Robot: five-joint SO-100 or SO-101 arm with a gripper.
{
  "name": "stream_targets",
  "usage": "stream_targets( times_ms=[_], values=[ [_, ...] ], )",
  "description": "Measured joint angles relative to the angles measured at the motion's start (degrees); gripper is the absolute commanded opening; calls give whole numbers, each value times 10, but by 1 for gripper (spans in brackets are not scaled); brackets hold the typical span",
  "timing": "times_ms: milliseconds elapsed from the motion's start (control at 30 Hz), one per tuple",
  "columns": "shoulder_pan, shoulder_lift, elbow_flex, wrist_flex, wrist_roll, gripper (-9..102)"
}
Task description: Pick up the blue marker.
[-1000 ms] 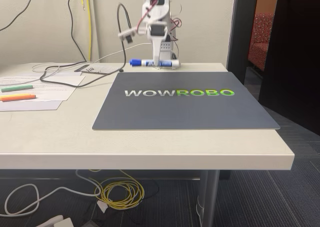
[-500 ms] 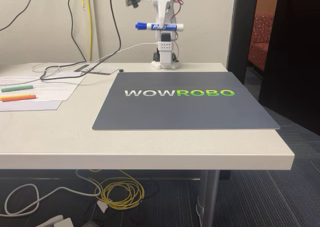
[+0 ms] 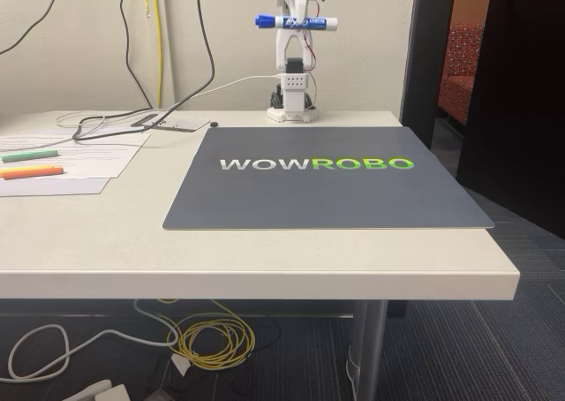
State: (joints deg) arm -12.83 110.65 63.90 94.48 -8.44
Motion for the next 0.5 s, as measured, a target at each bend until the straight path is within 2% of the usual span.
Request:
stream_targets(
  times_ms=[167,500],
  values=[
    [-2,90,180,-95,-4,1],
    [-4,248,391,-268,-7,0]
  ],
)
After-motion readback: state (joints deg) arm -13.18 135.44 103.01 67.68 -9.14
